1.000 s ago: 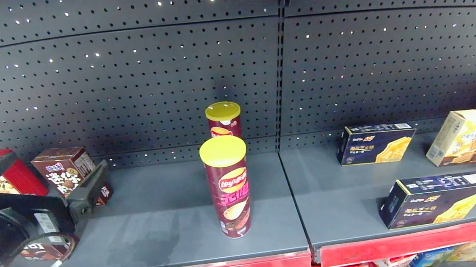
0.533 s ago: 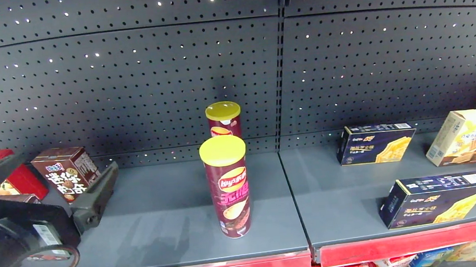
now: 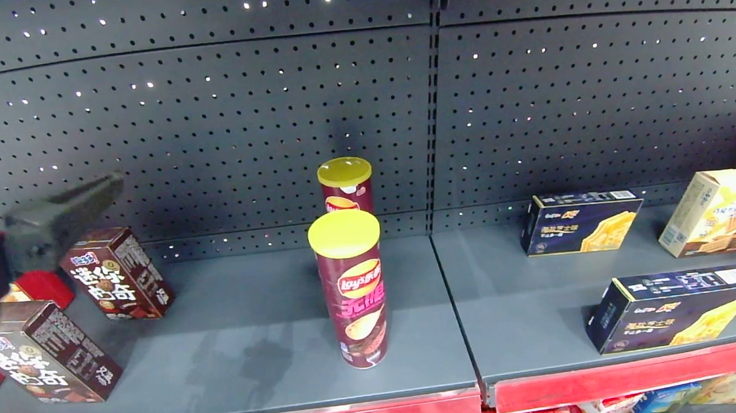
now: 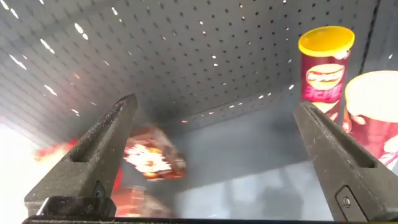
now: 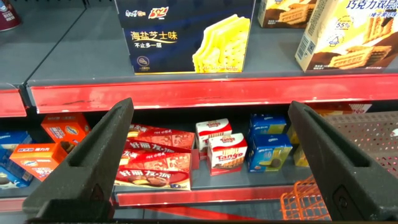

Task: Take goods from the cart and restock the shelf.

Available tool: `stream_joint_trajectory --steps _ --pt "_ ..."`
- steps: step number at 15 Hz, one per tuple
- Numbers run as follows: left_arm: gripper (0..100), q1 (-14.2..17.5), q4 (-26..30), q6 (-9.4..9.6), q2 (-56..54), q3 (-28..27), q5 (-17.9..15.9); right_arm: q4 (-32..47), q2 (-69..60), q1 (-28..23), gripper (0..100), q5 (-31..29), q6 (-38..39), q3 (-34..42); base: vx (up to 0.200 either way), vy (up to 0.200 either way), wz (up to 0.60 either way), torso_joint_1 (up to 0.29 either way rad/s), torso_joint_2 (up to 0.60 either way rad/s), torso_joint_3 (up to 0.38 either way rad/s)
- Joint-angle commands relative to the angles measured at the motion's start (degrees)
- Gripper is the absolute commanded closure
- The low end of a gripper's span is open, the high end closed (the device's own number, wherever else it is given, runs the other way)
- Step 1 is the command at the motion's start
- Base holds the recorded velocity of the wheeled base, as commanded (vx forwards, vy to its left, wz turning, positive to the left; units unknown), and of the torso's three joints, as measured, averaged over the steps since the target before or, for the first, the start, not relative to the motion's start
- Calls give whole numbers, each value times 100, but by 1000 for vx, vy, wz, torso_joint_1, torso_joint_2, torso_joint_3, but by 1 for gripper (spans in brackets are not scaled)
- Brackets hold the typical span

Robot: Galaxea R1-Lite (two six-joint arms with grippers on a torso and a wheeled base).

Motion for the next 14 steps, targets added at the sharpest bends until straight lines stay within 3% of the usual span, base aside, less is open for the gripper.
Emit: stream_joint_trajectory --steps 1,3,5,6,7,8,10,12,14 --pt "0 20 2387 100 281 -2118 -328 2 8 2 0 -2 0 0 0 0 0 0 0 0" --pt "0 55 2721 -40 316 -2074 -618 2 8 2 0 -2 0 0 0 0 0 0 0 0" --pt "0 46 2633 -919 263 -1178 -767 2 8 2 0 -2 0 0 0 0 0 0 0 0" --pt "0 11 2580 -1122 237 -949 -802 2 8 2 0 -2 0 0 0 0 0 0 0 0" --pt "0 -24 2387 -1455 96 -483 -917 2 -1 2 0 -2 0 0 0 0 0 0 0 0" --pt "0 -6 2167 -1622 -168 9 -1084 2 -1 2 0 -2 0 0 0 0 0 0 0 0" --pt "0 46 2167 -2299 -537 492 -1391 2 8 2 0 -2 0 0 0 0 0 0 0 0" --pt "0 64 2255 -2721 -792 1072 -1813 2 -1 -7 0 -2 0 0 0 0 0 0 0 0" --pt "0 161 2255 -2985 -976 1617 -1892 2 8 2 0 -2 0 0 0 0 0 0 0 0"
